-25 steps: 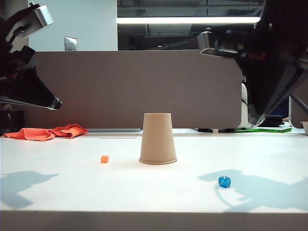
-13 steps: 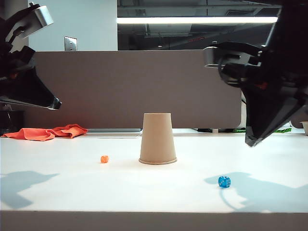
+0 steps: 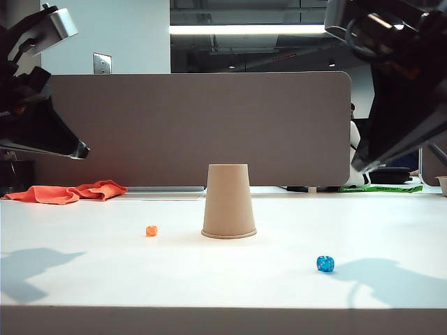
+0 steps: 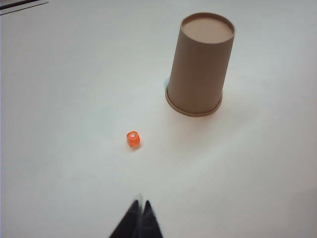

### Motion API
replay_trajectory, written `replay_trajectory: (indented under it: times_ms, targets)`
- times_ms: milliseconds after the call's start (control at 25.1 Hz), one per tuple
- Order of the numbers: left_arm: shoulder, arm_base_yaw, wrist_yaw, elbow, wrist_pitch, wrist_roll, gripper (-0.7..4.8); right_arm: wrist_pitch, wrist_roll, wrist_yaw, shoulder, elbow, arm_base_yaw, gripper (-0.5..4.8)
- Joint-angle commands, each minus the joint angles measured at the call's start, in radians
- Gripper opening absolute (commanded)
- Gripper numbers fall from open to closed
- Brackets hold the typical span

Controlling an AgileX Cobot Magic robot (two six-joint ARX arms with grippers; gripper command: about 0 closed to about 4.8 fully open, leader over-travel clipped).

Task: Throw the dice onto the paper cup, compare its value with the values of the other dice on the table, place the die with the higher value on the paper cup, and take no action if both dice have the same value.

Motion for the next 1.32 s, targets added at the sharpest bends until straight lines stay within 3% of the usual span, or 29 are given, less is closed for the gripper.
replay_trajectory:
  times_ms: [40,399,559,838,1038,1317]
  targets:
    - [-0.002,-0.001,0.002,0.004,0.012,0.001,-0.05,0.024,0.000,-0.023,-0.001,-0.006,0.001,-0.06]
    - [-0.002,-0.002,0.002,0.004,0.012,0.001,-0.05,0.087,0.016,-0.022,0.021,-0.006,0.000,-0.05]
    - [-0.002,-0.001,0.002,0.004,0.012,0.001,-0.05,0.088,0.019,-0.022,0.076,-0.006,0.001,0.99]
    - [-0.002,-0.002,0.002,0.004,0.012,0.001,-0.05,0.098,0.010,-0.023,0.123,-0.006,0.001,1.24]
    - [-0.002,-0.002,0.003,0.004,0.012,0.001,-0.05,0.100,0.012,-0.022,0.152,-0.006,0.001,1.76]
    - [-0.002,-0.002,0.002,0.004,0.012,0.000,-0.05,0.106,0.012,-0.021,0.177,-0.006,0.001,1.81]
